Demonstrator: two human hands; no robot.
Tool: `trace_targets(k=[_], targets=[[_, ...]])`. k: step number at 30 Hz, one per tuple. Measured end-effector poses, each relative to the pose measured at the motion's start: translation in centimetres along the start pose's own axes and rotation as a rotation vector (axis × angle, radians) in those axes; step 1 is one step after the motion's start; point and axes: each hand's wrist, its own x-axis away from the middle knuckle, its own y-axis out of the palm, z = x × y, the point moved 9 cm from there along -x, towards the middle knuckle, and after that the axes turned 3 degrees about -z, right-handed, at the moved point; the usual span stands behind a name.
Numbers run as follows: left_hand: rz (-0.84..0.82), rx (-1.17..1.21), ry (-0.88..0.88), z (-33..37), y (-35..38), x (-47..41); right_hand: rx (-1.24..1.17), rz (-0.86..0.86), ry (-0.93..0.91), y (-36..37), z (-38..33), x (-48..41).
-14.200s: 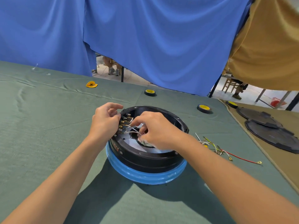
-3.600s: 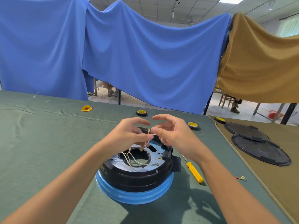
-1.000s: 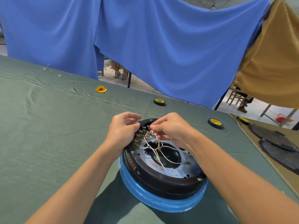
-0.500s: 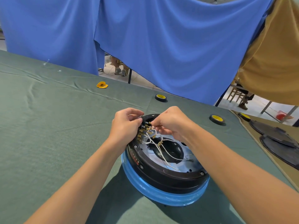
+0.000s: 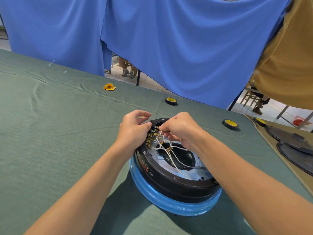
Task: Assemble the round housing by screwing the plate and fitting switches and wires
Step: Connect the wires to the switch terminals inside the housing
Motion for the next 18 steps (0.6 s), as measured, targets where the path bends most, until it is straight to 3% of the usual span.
trace_targets(k=[10, 18], targets=[[-0.004, 0.007, -0.003, 0.0, 0.0, 0.0, 0.008, 0.031, -0.001, 0.1, -0.2, -0.2], [0.026, -0.003, 0.016, -0.1, -0.2, 0.0, 0.188, -0.083, -0.142, 0.6, -1.5, -0.4]])
